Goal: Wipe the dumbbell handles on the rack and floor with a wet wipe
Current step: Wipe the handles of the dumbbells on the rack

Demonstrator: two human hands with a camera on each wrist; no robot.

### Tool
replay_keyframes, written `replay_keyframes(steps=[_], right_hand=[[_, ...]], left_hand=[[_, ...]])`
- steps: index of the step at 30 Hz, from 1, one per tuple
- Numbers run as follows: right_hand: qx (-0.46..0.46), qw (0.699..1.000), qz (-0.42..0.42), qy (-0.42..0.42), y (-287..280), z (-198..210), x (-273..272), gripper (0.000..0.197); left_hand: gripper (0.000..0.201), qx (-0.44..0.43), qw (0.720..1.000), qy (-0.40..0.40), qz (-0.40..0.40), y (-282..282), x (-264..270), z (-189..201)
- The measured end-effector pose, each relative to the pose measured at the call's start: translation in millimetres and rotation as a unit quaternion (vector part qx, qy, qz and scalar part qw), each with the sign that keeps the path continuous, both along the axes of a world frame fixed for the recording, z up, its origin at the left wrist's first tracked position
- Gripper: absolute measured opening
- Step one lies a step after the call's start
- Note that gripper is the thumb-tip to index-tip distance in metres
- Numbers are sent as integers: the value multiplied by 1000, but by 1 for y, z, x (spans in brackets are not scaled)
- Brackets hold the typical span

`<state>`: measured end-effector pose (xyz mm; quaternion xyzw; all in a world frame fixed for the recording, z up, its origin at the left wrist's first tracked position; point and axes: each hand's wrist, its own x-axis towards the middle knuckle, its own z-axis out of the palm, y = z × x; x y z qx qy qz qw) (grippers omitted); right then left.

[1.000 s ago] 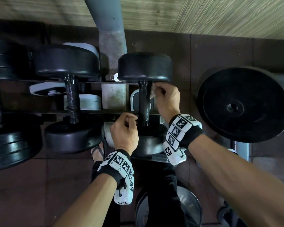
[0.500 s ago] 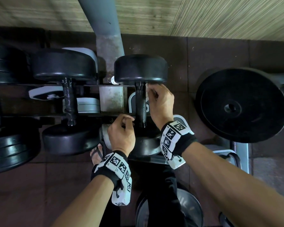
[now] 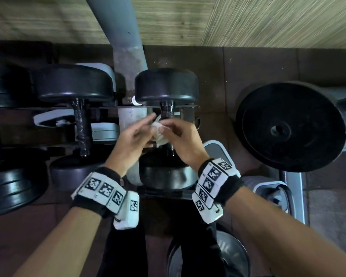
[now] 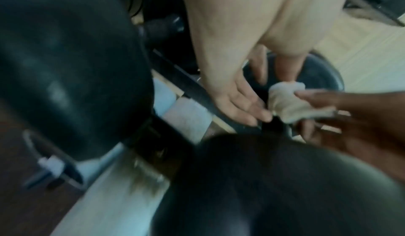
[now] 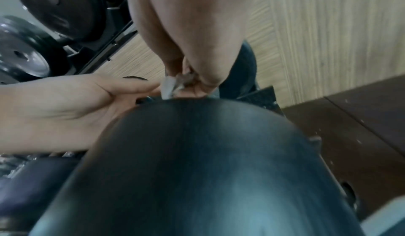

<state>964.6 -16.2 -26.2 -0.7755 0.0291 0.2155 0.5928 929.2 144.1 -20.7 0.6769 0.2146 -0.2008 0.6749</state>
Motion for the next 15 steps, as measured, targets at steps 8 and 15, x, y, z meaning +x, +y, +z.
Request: replay_keyframes(steps=[8,15], right_hand=[[-1,973,-229,39,3,-2,-29,9],[-225,962,-151,-35,26,0,-31,29]], left_hand=[[12,40,998,0,-44,7,28,-2],[21,138,987,77,39,-1,54,-37]])
